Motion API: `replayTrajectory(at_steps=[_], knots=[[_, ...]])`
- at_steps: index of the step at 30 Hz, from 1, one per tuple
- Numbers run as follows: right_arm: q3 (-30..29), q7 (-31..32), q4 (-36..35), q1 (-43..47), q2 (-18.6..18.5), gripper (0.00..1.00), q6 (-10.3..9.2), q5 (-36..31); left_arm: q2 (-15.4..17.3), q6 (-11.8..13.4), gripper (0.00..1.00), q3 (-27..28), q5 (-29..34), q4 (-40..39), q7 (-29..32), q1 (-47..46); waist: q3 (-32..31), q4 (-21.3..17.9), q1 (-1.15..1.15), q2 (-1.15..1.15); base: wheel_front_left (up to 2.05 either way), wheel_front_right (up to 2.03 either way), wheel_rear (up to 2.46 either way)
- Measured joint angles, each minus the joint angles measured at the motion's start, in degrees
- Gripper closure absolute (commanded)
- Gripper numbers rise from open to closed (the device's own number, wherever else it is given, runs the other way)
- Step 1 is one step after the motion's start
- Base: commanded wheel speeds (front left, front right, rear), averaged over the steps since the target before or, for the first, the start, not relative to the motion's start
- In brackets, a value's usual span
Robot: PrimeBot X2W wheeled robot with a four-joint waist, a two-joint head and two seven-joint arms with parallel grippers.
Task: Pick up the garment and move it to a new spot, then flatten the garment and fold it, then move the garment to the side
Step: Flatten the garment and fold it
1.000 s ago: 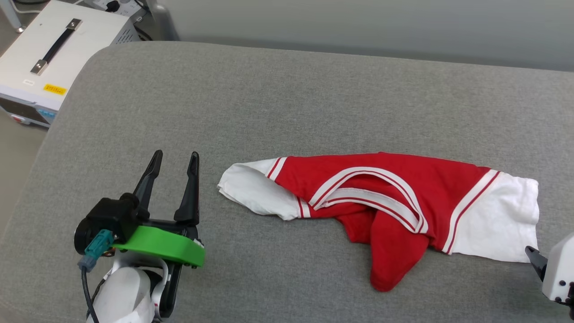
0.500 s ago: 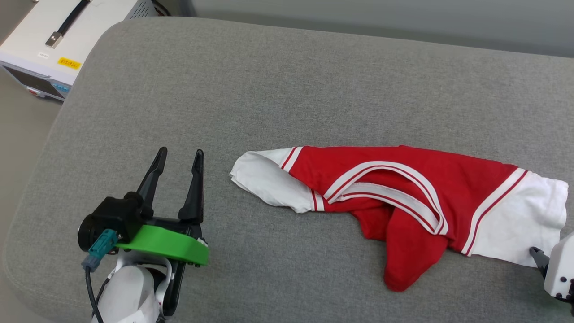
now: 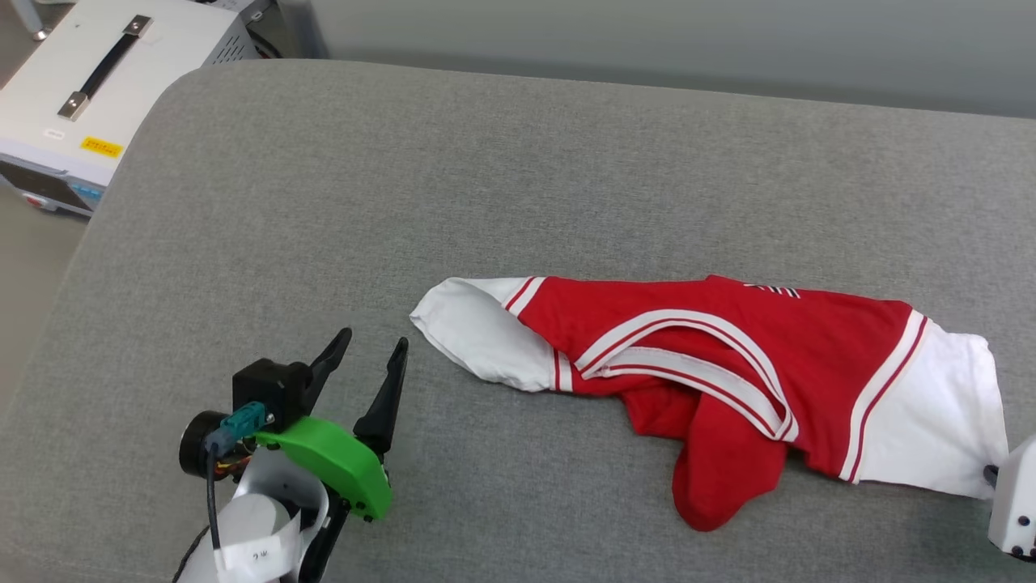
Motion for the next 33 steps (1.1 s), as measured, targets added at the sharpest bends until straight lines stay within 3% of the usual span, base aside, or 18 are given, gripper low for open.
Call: replayTrajectory(at_steps=[3,4,5,12,22,32,33], knots=[[0.05,0.49,-2.47,0.29,-0.22,1.0,0.0,0.47,2.1,-0.01,0.0,-2.61,-2.5,1.04,5.72,-1.91,-0.38,-1.32,0.0,0.0,0.0,0.0,0.0],[0.55,1.34,-4.47,0.29,-0.21,1.0,0.0,0.74,3.65,-0.01,0.0,-4.57,-3.71,2.34,12.1,-4.88,-0.45,-2.63,0.0,0.0,0.0,0.0,0.0],[0.71,1.57,-5.11,0.29,-0.16,1.0,0.0,0.75,3.99,-0.01,0.0,-5.12,-4.07,2.91,14.24,-6.11,-0.38,-3.06,0.0,0.0,0.0,0.0,0.0],[2.64,2.55,-8.54,0.23,0.56,1.0,0.0,1.09,5.09,-0.01,0.0,-6.77,-5.37,7.62,23.25,-13.4,1.65,-5.24,0.0,0.0,0.0,0.0,0.0],[3.0,2.64,-9.92,-0.01,0.89,1.0,0.0,1.67,5.47,1.52,0.0,-7.95,-2.76,14.96,22.95,-17.9,5.35,-7.64,0.0,0.0,0.0,0.0,0.0],[3.34,2.82,-10.32,-0.01,0.96,1.0,0.0,2.33,5.19,1.02,0.0,-10.6,-2.31,20.56,23.08,-21.68,7.02,-7.89,0.0,0.0,0.0,0.0,0.0],[3.37,2.87,-10.4,-0.01,0.89,1.0,0.0,2.34,5.12,0.88,0.51,-11.22,-2.41,21.06,24.17,-22.36,7.1,-7.82,0.0,0.0,0.0,0.0,0.0]])
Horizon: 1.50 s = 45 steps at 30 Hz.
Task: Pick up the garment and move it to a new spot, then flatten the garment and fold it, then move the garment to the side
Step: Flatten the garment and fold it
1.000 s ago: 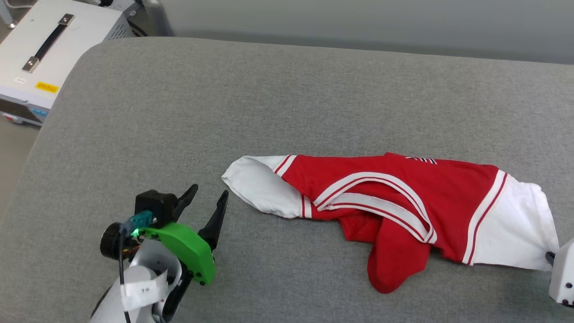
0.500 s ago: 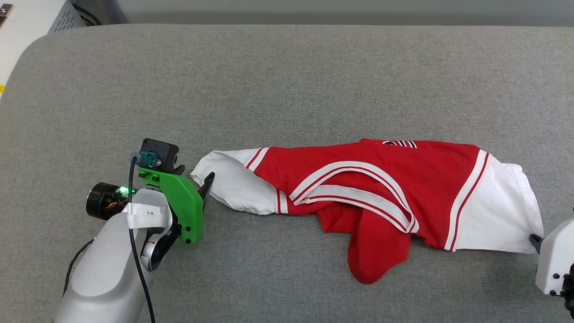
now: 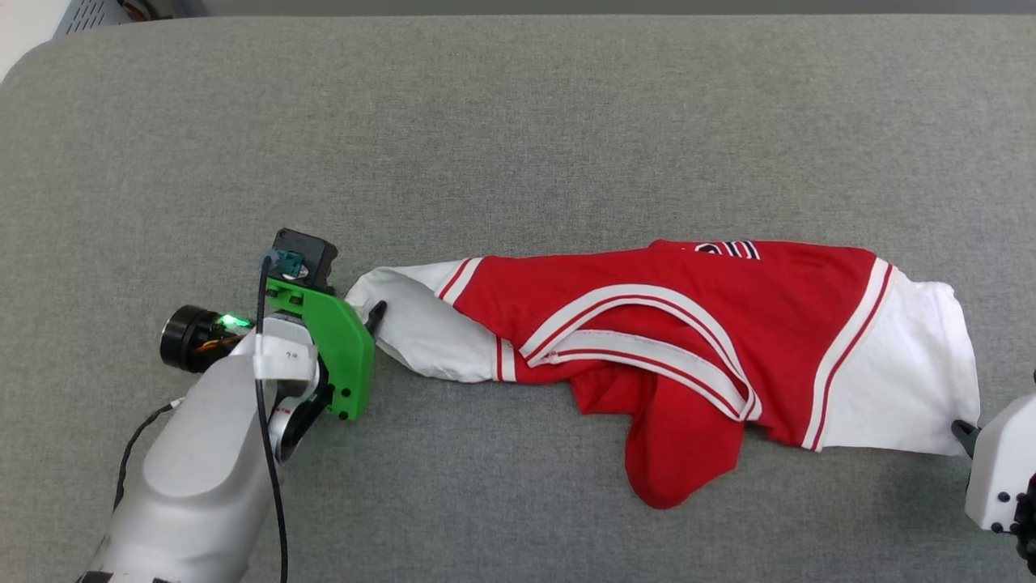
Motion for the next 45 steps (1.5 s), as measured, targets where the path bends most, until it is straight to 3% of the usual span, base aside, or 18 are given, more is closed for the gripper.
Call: replayTrajectory(at_steps=[1,2,9,19,27,35,45], knots=[[0.01,0.01,-0.07,0.0,-0.05,1.0,0.0,0.05,-0.09,-0.19,0.81,-0.51,-0.14,0.31,0.81,-0.53,0.05,0.07,0.0,0.0,0.0,0.0,0.0],[0.03,0.02,-0.12,0.0,-0.13,1.0,0.0,0.08,-0.21,-0.38,1.0,-1.15,-0.66,0.65,1.86,-0.96,0.08,0.18,0.0,0.0,0.0,0.0,0.0],[0.22,0.16,-0.09,-0.01,-0.68,1.0,0.0,0.08,-0.7,-0.79,1.0,-4.12,-3.52,1.15,3.32,-1.88,-0.76,0.74,0.0,0.0,0.0,0.0,0.0],[-1.76,-1.68,0.99,-0.71,-1.34,1.0,0.0,1.46,1.57,0.65,1.0,-2.0,-3.13,0.23,-11.76,1.08,-5.88,1.41,0.0,0.0,0.0,0.0,0.0],[-4.91,-2.69,-1.07,-5.47,-2.82,1.0,0.0,5.02,5.16,2.46,1.0,0.97,-2.96,-7.8,-17.48,1.18,-11.03,2.04,0.0,0.0,0.0,0.0,0.0],[-8.93,-0.99,-3.7,-13.6,-3.9,1.0,0.0,8.08,9.05,5.03,1.0,5.05,-4.08,-18.82,-17.07,1.54,-14.43,2.54,0.0,0.0,0.0,0.0,0.0],[-10.03,-0.62,-3.05,-24.36,-7.47,1.0,0.0,9.49,16.0,5.75,1.0,7.42,-4.97,-33.87,-8.4,1.24,-14.93,2.38,0.0,0.0,0.0,0.0,0.0]])
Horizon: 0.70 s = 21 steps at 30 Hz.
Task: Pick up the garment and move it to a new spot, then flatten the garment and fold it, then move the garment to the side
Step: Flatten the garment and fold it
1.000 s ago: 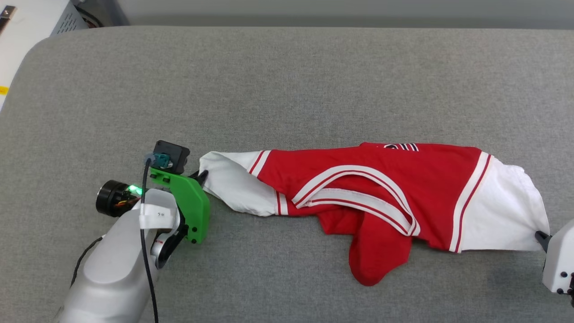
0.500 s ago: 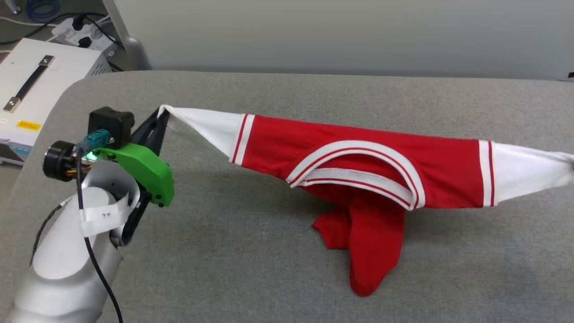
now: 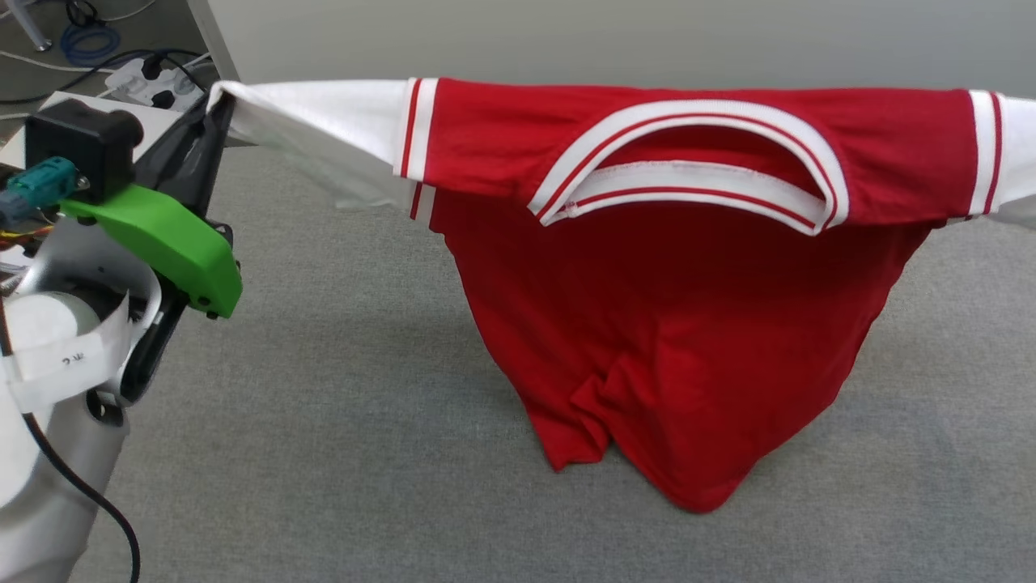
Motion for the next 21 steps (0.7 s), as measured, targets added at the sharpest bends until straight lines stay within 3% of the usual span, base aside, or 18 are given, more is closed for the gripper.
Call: replayTrajectory(at_steps=[10,21], knots=[[2.57,-2.92,6.67,-14.97,-2.82,1.0,0.01,0.15,4.38,0.22,1.0,2.97,-1.55,-6.6,6.73,-8.74,4.1,-0.74,0.0,0.0,0.0,0.0,0.0],[9.78,-12.21,15.84,-36.88,-4.85,1.0,0.08,-4.89,7.6,-3.36,1.0,4.6,-1.85,-0.53,10.46,-28.97,14.1,-1.95,0.01,0.0,0.0,0.0,0.0]])
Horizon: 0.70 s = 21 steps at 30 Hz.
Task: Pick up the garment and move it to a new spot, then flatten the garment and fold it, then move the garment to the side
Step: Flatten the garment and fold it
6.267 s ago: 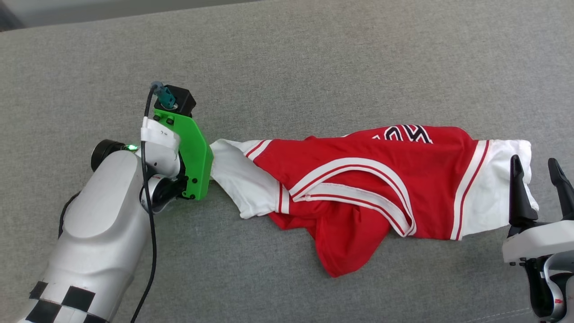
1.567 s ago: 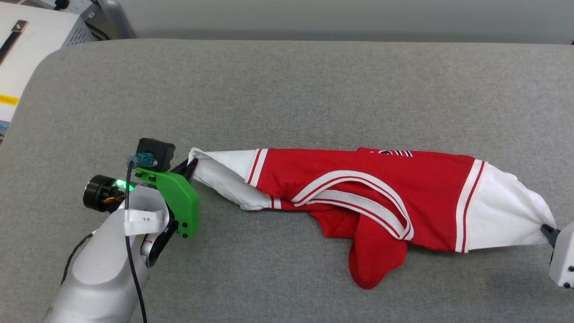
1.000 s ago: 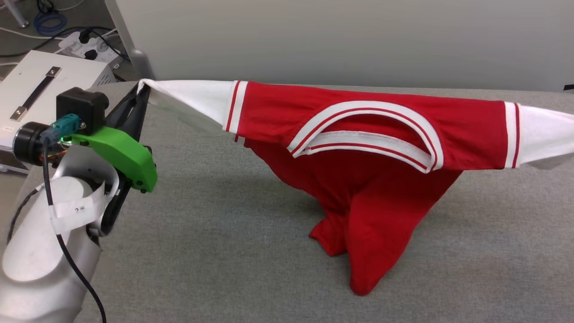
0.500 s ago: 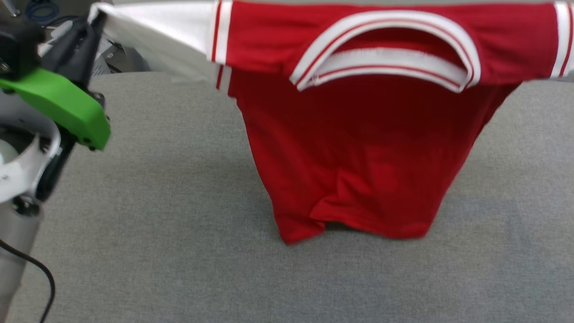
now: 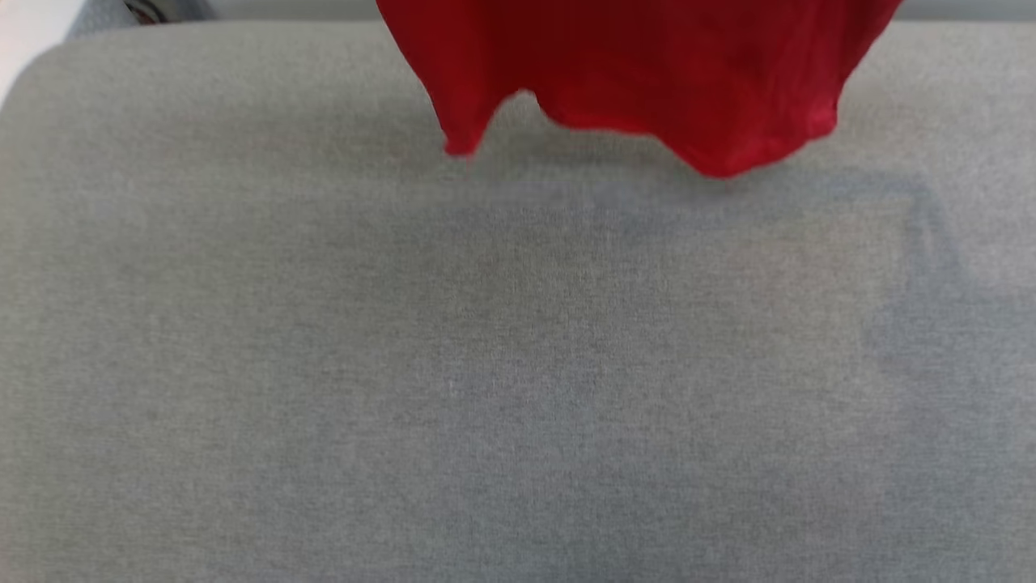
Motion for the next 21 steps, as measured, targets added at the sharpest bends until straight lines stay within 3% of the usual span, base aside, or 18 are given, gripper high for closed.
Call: replayTrajectory(at_steps=[9,16,21], knots=[[2.52,-12.7,15.08,-21.65,1.69,1.0,0.01,-6.54,-1.55,-2.32,1.0,-3.52,3.48,11.9,-0.4,-22.63,11.32,-1.02,0.01,0.0,0.0,0.0,0.0],[1.31,-22.61,25.64,-32.41,5.27,1.0,0.01,-11.85,-4.56,-2.79,1.0,-5.84,7.35,23.64,-7.6,-35.41,19.11,-1.73,0.01,0.0,0.0,0.0,0.0],[0.56,-27.4,31.14,-34.84,6.65,1.0,0.01,-14.46,-6.37,-3.1,1.0,-7.81,7.82,29.94,-13.46,-37.79,22.75,-1.98,0.0,0.0,0.0,0.0,0.0]])
